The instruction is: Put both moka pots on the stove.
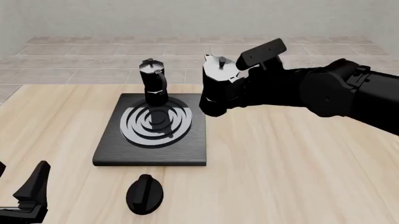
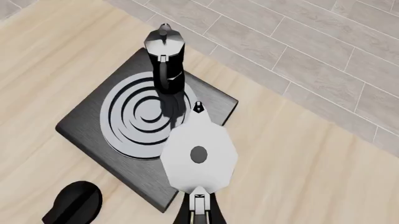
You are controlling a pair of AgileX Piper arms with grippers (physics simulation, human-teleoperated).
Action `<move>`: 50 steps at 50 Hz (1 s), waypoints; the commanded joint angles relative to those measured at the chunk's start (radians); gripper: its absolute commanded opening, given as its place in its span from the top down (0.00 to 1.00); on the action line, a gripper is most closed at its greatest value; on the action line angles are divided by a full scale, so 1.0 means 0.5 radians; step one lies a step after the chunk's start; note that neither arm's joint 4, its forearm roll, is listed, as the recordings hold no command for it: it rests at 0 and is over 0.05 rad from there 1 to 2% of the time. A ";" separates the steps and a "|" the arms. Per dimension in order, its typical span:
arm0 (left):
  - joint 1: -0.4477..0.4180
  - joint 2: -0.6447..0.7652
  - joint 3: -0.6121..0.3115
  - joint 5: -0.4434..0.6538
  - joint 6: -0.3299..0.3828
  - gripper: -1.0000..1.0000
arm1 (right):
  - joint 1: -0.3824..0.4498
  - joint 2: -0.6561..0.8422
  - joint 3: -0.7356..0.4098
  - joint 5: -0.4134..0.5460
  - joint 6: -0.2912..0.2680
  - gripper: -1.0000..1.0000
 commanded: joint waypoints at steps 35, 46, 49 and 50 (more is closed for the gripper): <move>0.010 0.022 0.001 -0.021 0.005 0.00 | 0.414 0.200 -0.279 -0.040 0.095 1.00; 0.007 0.025 0.000 -0.028 0.003 0.00 | 0.480 0.295 -0.385 -0.009 0.064 1.00; 0.007 0.030 0.001 -0.032 0.002 0.00 | 0.486 0.313 -0.411 -0.001 0.052 1.00; 0.007 0.024 0.001 -0.026 0.003 0.00 | 0.495 0.326 -0.429 0.004 0.047 1.00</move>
